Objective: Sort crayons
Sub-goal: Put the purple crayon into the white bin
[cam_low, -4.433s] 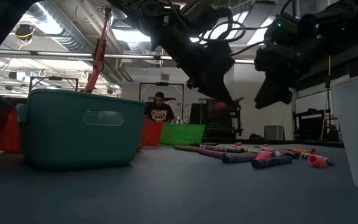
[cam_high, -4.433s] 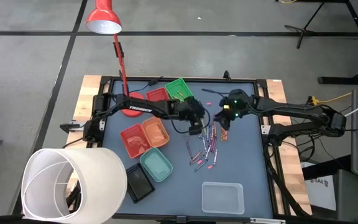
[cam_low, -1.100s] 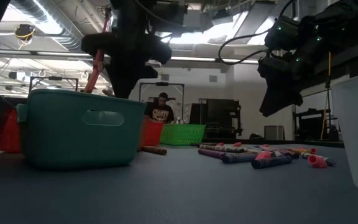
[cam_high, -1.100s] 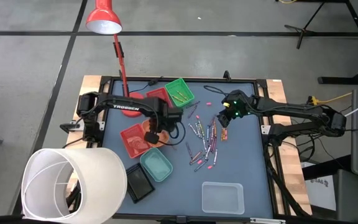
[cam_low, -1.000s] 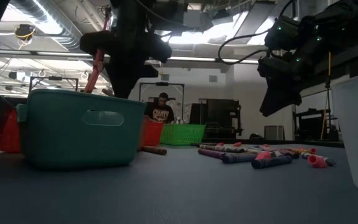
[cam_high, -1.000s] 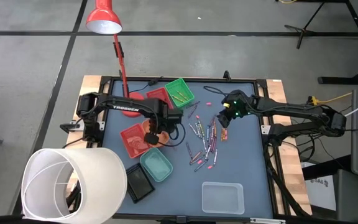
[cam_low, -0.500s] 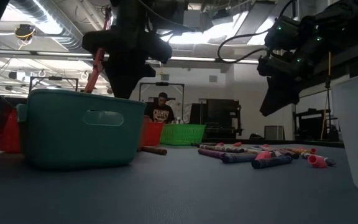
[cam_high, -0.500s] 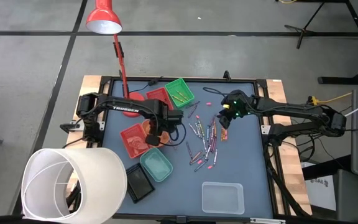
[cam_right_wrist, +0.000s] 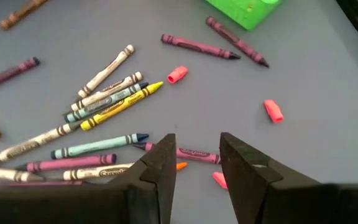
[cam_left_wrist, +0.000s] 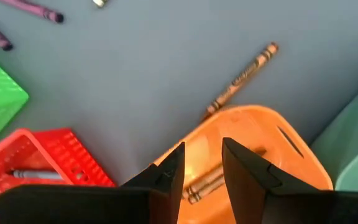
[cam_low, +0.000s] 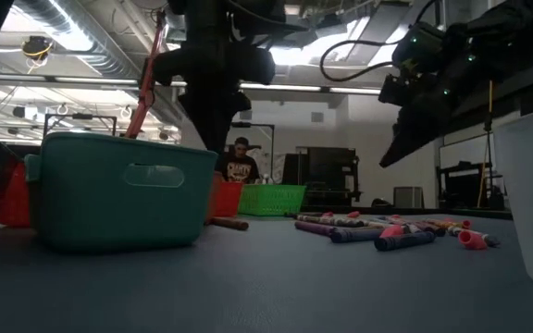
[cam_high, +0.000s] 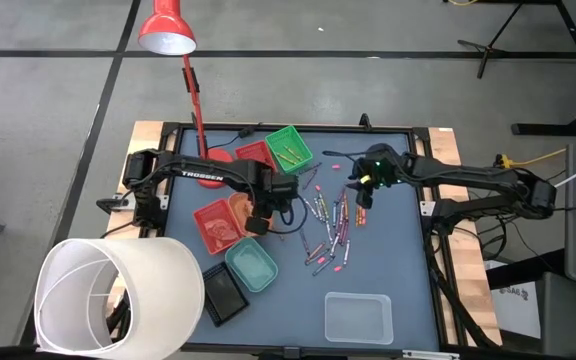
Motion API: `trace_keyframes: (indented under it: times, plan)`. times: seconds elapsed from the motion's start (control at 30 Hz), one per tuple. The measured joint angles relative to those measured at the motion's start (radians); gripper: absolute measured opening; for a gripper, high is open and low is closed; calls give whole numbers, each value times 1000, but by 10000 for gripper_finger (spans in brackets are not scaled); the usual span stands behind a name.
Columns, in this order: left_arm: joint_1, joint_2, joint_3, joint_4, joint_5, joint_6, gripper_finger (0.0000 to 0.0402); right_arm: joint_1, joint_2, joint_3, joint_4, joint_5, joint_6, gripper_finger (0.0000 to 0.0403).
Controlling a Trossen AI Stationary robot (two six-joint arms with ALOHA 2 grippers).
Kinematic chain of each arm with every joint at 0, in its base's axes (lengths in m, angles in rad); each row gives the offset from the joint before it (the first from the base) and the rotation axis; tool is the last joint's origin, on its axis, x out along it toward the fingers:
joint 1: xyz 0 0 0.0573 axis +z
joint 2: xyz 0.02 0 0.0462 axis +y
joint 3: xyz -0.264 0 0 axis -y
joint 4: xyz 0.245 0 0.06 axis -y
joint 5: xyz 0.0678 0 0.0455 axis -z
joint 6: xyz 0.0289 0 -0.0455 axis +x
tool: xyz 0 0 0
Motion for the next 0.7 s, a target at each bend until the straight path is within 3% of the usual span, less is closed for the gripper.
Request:
trace_keyframes:
  times: [0.33, 0.7]
  plan:
    - [0, 0, 0, 15, 0, 0, 91, 0, 108, 0, 71, -18, -199, 124]
    - [0, 0, 0, 38, 0, -2, 91, 0, 252, 121, -43, -18, -350, 124]
